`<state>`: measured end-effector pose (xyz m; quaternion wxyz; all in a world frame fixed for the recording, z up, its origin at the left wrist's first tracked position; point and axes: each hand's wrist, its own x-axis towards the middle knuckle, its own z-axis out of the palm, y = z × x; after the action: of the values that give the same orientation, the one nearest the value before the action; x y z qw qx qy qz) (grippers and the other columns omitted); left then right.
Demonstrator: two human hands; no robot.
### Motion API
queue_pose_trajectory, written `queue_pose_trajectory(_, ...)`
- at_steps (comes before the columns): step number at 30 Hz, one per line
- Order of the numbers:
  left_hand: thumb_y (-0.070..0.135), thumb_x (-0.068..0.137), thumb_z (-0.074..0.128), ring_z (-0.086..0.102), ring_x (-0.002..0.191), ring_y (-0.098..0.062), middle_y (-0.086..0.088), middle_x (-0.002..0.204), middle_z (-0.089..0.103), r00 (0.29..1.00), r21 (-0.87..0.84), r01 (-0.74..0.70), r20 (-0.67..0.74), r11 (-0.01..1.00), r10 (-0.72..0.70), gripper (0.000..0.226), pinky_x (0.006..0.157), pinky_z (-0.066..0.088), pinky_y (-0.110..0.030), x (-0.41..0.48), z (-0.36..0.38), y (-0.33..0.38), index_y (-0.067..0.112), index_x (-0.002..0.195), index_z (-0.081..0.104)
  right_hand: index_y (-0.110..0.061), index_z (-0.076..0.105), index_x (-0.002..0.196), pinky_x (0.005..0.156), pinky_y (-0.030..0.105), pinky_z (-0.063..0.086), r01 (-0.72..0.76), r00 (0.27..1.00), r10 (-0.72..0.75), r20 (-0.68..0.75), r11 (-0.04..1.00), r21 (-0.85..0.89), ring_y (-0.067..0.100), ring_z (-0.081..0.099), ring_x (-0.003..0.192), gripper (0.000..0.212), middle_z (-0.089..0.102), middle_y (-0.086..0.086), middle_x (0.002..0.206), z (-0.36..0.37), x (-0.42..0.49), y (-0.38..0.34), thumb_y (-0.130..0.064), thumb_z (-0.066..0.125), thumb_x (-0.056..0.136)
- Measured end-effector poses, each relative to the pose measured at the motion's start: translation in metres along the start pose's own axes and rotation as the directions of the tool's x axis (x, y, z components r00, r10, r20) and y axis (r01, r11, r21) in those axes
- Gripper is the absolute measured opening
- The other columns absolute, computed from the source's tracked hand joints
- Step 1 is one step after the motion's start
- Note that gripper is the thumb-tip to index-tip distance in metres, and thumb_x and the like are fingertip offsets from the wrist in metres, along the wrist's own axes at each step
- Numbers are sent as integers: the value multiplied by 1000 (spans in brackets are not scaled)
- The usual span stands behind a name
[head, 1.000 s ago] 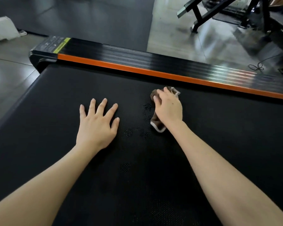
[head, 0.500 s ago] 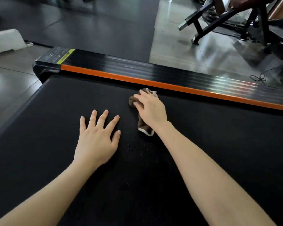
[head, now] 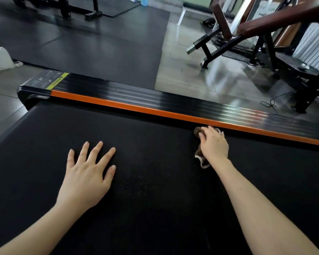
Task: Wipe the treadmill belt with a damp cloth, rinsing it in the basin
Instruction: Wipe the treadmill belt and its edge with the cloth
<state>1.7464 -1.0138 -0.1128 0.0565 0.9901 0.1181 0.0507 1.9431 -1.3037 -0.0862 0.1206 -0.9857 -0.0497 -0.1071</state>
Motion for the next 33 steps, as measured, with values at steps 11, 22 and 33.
queue_pose_trajectory(11, 57, 85, 2, 13, 144, -32, -5, 154, 28, 1000, -6, -3, 9, 1000, 3, 71, 115, 6, -55, -1, -4, 3, 35, 146, 30, -14, 54, 126, 109, 46, 30, 251, 966, -253, 45, 967, 49, 36, 45, 125, 34, 49, 15, 136, 42, -26, -164, -29, 39, 99)
queue_pose_trajectory(22, 35, 100, 24, 3, 146, -29, -2, 158, 14, 1000, -52, 1, 12, 999, -1, 50, 116, -1, -52, -2, -7, 4, 32, 149, 20, -13, 63, 121, 106, 45, 40, 561, 804, -592, 51, 785, 264, 26, 55, 120, 40, 58, 13, 130, -4, -196, -124, -32, 44, 92)
queue_pose_trajectory(33, 37, 100, 20, 1, 146, -30, -2, 158, 13, 1000, -27, -5, 18, 1000, 6, 49, 116, -1, -53, -2, -6, 2, 32, 149, 19, -17, 63, 121, 102, 46, 42, 489, 871, -490, -33, 859, 154, 34, 54, 120, 33, 54, 8, 136, -1, -139, -75, -25, 51, 91)
